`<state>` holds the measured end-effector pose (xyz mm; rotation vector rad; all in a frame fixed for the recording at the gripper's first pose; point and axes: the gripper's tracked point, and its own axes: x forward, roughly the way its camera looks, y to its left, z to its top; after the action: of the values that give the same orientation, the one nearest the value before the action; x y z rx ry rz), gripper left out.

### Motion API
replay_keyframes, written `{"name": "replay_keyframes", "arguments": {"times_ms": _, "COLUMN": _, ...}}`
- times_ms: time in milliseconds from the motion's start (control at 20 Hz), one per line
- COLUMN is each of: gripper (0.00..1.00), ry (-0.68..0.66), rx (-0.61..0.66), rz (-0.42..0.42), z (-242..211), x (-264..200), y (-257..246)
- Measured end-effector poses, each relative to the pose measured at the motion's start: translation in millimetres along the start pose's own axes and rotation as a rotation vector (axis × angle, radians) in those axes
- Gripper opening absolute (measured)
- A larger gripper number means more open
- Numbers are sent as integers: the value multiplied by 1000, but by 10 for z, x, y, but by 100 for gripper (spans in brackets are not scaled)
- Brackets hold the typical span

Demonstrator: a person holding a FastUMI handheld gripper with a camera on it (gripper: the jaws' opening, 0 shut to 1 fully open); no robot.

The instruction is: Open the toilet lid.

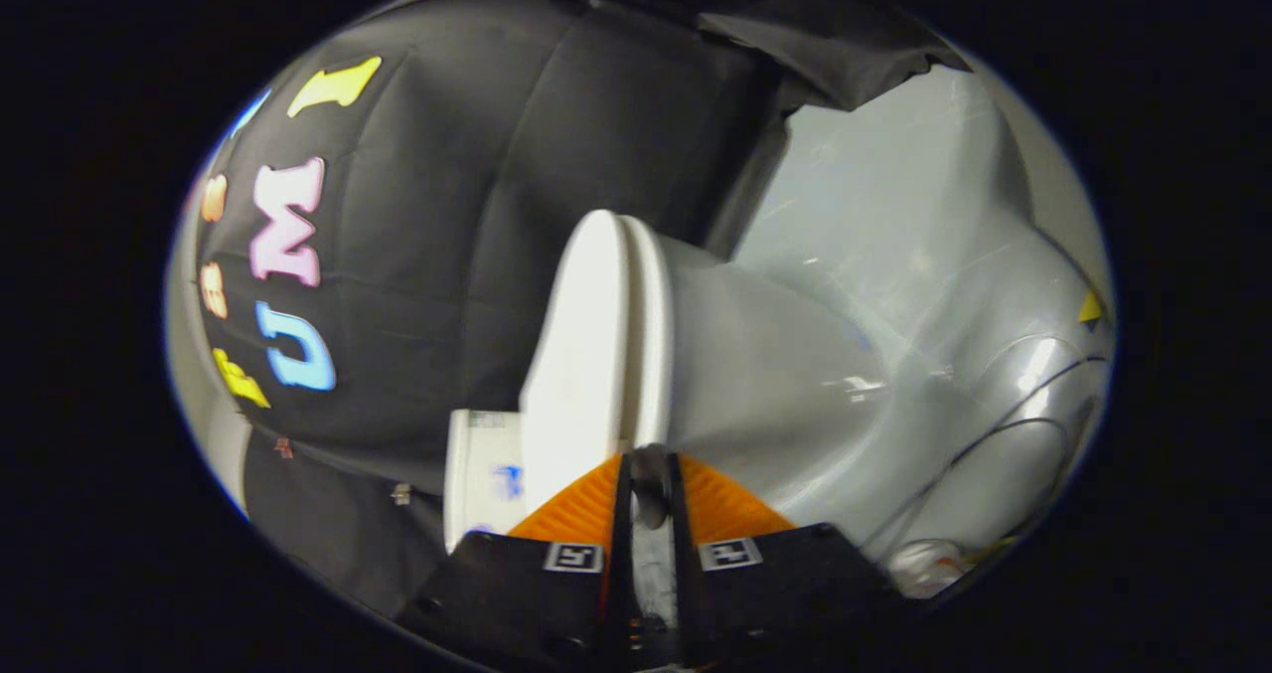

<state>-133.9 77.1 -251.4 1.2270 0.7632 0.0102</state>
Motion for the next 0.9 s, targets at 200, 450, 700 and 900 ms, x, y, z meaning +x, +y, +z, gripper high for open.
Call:
{"name": "replay_keyframes", "arguments": {"times_ms": 200, "gripper": 20, "ry": 17, "rx": 16, "rz": 21, "z": -42, "x": 77, "y": -17}}
{"name": "replay_keyframes", "arguments": {"times_ms": 450, "gripper": 20, "ry": 1, "rx": 73, "rz": 53, "z": 56, "x": 205, "y": -51}}
{"name": "replay_keyframes", "arguments": {"times_ms": 700, "gripper": 5, "ry": 5, "rx": 77, "rz": 39, "z": -5, "x": 83, "y": 30}}
{"name": "replay_keyframes", "arguments": {"times_ms": 900, "gripper": 5, "ry": -16, "rx": 8, "rz": 12, "z": -3, "x": 55, "y": 114}}
